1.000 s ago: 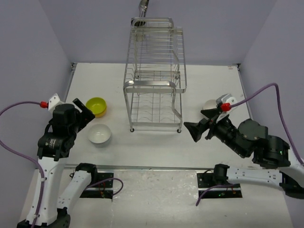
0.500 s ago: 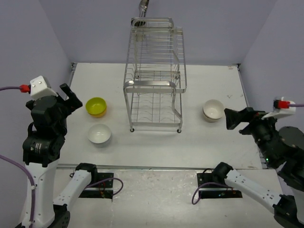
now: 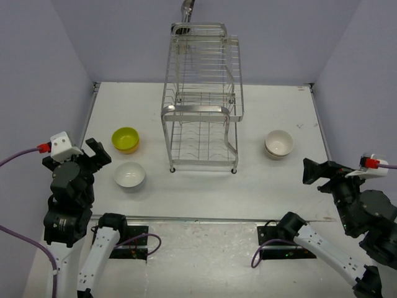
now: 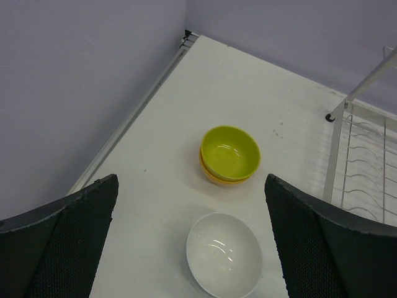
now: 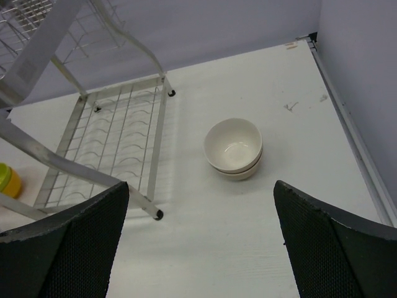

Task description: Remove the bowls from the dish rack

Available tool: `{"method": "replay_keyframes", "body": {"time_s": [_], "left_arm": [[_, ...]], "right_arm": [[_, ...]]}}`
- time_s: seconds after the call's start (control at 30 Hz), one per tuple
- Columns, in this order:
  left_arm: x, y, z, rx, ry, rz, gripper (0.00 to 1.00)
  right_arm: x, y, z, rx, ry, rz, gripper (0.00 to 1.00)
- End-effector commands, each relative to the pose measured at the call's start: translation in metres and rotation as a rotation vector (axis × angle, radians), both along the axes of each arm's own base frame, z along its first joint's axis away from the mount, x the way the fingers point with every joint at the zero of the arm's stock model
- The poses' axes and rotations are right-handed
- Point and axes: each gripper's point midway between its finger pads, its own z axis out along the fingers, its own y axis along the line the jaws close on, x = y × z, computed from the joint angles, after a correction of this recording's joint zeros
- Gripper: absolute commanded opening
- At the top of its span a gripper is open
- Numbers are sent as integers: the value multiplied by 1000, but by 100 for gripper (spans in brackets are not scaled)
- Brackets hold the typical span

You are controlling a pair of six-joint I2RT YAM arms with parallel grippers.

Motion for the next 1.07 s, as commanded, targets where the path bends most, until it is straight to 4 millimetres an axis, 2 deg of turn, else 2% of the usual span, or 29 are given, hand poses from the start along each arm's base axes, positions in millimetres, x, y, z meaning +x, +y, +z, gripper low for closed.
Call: {"method": "replay_keyframes", "body": {"time_s": [0.0, 0.03, 0.07, 0.13, 0.27, 1.03], "left_arm": [[2, 0, 12, 11, -77, -5, 100], [0, 0, 10, 6, -89, -6, 100], [4, -3, -5, 13, -64, -25, 100], [3, -4, -3, 22, -117, -37, 100], [0, -3, -12, 32, -129, -34, 100], [2, -6, -18, 36, -134, -49, 100]], "right_arm": [[14, -2, 6, 18, -38, -78, 99], [16, 0, 0, 2, -32, -78, 99], [18, 2, -1, 3, -37, -78, 99], [21, 5, -2, 7, -44, -76, 99], [27, 10, -7, -31, -42, -72, 99], [27, 2, -15, -18, -25, -125, 99]]}}
